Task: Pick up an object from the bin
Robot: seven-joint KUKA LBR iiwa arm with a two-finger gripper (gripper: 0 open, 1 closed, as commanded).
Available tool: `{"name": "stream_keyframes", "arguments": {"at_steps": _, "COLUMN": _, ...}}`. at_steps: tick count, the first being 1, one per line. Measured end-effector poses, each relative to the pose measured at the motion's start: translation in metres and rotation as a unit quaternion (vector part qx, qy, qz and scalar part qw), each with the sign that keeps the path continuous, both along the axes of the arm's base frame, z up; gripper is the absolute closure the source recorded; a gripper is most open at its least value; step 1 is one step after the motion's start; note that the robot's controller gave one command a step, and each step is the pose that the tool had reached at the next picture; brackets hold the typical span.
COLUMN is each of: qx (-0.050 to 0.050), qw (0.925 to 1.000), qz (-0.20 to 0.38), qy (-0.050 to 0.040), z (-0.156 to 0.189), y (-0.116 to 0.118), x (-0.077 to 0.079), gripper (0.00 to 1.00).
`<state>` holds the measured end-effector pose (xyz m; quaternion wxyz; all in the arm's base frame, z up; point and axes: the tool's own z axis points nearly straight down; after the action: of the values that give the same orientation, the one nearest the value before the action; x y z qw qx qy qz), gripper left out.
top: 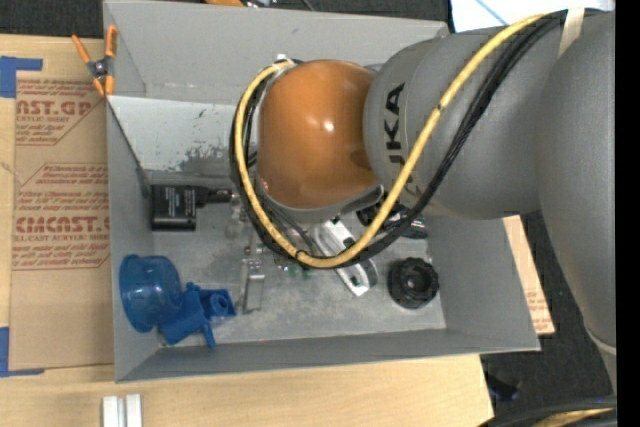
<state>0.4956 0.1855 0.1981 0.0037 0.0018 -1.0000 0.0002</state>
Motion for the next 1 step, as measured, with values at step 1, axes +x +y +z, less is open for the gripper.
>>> {"name": "stream_keyframes", "arguments": {"at_steps": 1, "qx": 0.001, "qw": 1.0000, "qz": -0.002, "qy": -0.0038, "z": 0.0046, "y": -0.0013, "x": 0.0019, "gripper": 0.00}}
